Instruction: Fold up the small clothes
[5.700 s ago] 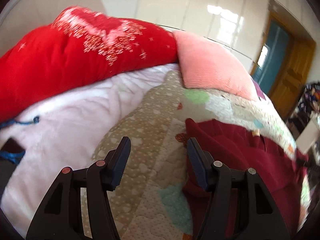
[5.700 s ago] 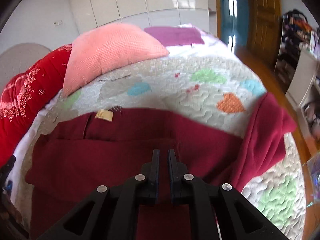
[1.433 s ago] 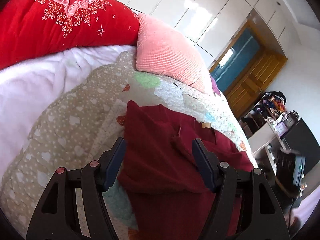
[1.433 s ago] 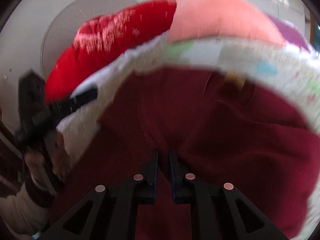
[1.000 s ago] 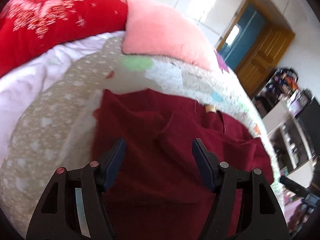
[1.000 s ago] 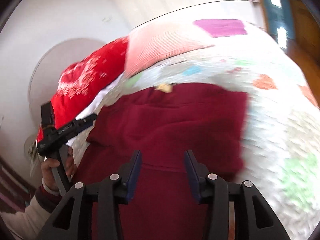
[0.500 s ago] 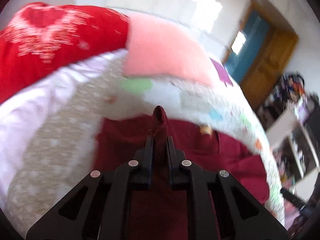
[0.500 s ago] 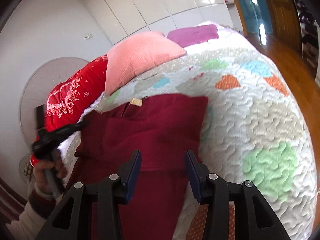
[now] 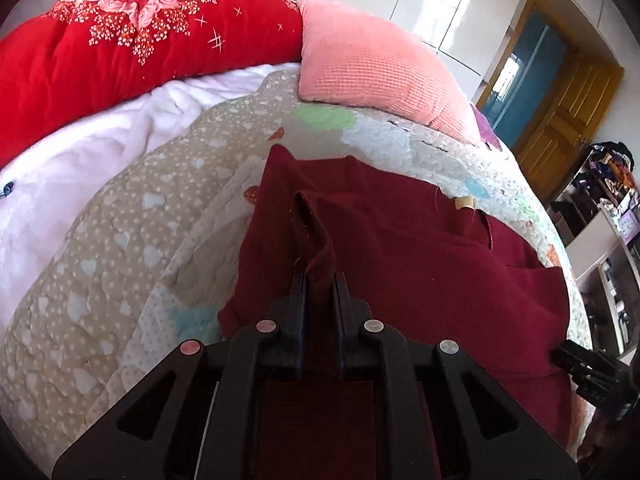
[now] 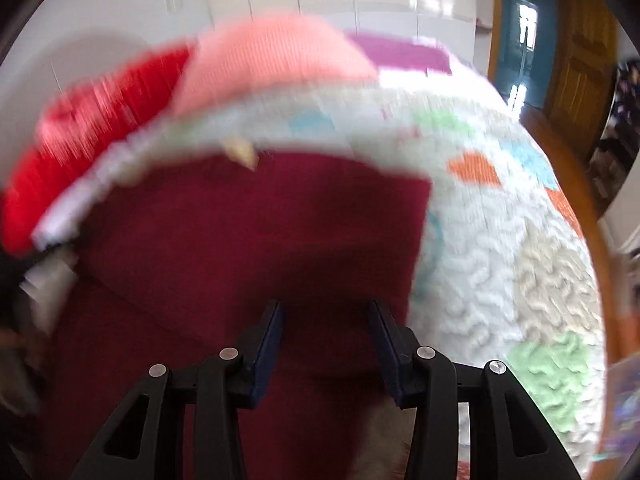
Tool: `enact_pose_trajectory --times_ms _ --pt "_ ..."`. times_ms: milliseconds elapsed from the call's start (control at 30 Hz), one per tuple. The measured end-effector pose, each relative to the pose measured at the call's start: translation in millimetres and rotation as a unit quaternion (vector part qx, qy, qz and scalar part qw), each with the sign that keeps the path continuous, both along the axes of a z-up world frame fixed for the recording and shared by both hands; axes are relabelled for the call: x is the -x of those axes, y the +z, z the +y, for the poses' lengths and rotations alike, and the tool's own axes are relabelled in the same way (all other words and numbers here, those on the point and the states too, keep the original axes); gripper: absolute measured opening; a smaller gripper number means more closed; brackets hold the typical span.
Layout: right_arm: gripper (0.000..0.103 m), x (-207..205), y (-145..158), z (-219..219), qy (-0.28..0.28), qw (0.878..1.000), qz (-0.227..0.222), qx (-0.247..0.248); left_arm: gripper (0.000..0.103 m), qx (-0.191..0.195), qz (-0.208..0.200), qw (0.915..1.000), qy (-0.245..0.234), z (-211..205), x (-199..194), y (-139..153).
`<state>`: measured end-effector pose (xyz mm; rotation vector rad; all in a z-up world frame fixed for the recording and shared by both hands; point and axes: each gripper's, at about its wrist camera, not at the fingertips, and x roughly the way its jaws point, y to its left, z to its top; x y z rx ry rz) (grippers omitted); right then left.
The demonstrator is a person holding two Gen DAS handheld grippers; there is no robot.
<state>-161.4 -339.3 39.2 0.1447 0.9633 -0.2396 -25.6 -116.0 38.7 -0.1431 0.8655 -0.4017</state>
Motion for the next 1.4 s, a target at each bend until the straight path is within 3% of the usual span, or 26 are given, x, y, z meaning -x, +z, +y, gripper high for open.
enact_pose_trajectory --times_ms 133,267,367,500,567,667,767,900,967,1033,1133,1400 --pt "0.039 13 13 -7 -0.009 1.000 -0.020 -0.020 0.011 0.014 0.010 0.9998 0.006 4 -2 -6" --pt "0.039 9 37 -16 -0.019 0.996 -0.078 -0.042 0.012 0.014 0.006 0.9998 0.011 2 2 -8" --pt "0.039 -18 33 -17 -0.008 0.997 -0.075 -0.033 0.015 0.011 0.010 0.9998 0.012 1 1 -11" --pt "0.039 -60 -6 -34 -0.048 0.999 -0.014 0.011 0.019 0.014 0.013 0.9998 0.007 1 -1 -12" --pt "0.039 -61 -7 -47 -0.065 0.997 -0.035 -0.017 0.021 0.015 0.016 0.9998 0.002 2 -1 -11" --pt "0.039 -46 10 -42 -0.082 0.996 -0.040 -0.021 0.023 0.014 0.023 0.9996 -0.006 7 0 -9" --pt "0.041 -15 22 -18 -0.044 0.997 -0.052 -0.029 0.028 0.016 0.024 0.9996 -0.006 14 8 -5" --pt "0.043 4 -6 9 -0.010 0.999 -0.006 0.034 0.030 -0.006 0.019 0.9997 -0.012 14 23 -4" --pt "0.043 7 -8 11 -0.008 0.998 -0.018 0.054 0.030 -0.033 0.015 0.9991 -0.020 13 35 -1" --pt "0.044 9 3 13 -0.028 0.999 -0.012 0.041 0.032 -0.051 0.023 0.9982 -0.023 17 45 0" --pt "0.044 28 18 21 -0.028 0.999 -0.043 -0.001 0.035 -0.056 0.032 0.9978 -0.015 29 59 -2" --pt "0.045 83 11 43 -0.024 0.998 -0.037 -0.035 0.035 -0.089 0.008 0.9960 -0.008 42 98 6"
